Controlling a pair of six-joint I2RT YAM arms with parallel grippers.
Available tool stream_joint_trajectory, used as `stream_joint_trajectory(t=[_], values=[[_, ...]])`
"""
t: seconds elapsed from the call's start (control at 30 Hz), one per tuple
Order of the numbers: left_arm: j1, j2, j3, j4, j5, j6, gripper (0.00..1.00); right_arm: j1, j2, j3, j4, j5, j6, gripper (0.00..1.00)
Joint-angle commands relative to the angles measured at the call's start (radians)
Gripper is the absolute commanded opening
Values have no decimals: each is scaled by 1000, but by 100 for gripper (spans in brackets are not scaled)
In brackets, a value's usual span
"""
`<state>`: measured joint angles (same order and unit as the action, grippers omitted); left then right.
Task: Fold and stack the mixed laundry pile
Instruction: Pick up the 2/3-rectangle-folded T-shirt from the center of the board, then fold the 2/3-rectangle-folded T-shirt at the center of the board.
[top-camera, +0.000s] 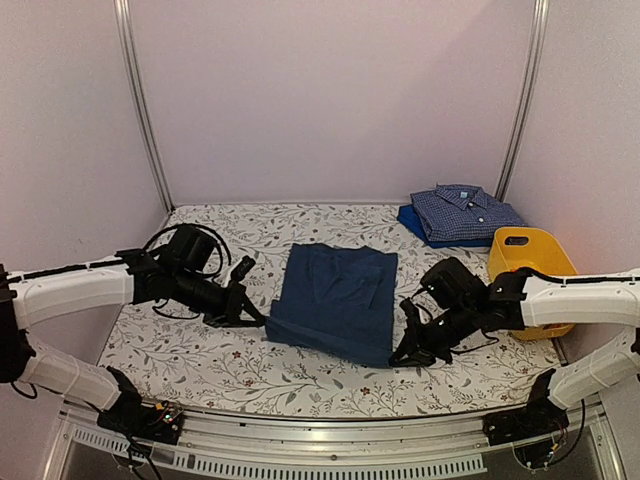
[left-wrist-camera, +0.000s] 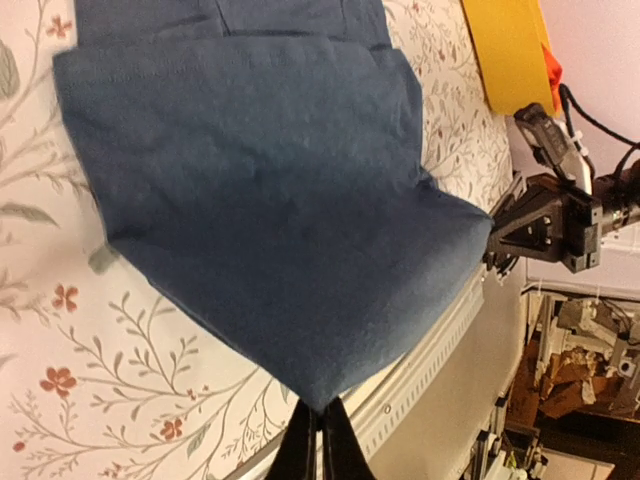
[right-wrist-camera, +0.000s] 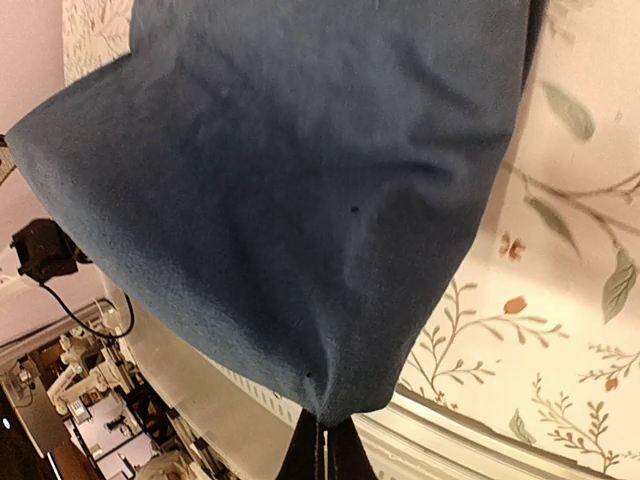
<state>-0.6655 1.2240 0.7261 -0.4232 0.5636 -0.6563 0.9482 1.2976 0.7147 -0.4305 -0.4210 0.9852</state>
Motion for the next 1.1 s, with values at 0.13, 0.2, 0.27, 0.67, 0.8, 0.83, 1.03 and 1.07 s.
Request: stream_joint_trajectory(t=[0.13,0.2,0.27,0.67,0.8,0.83,1.03,1.07], values=[[175,280,301,-44,-32,137,0,-286,76,226,-120,33,-230,0],[206,356,376,-38,-33,162,0,-345,144,299,-133,39,-294,0],[232,433,451,-29,-37,181,0,-404,204,378,-138,34,-359,0],[322,923,937,46,-21,151,0,-624,627,798,-135,-1,-567,0],[338,1050,1068,54,-47,136,0,-637,783,935,-123,-8,-595,0],[340,1081,1103,53,-47,135,0,-637,818,958,-124,-5,-599,0],[345,1214,1235,15,-58,128,0,-641,936,1011,-87,18,-619,1],[346,1219,1232,16,-63,126,0,-643,948,1016,-77,22,-619,2]])
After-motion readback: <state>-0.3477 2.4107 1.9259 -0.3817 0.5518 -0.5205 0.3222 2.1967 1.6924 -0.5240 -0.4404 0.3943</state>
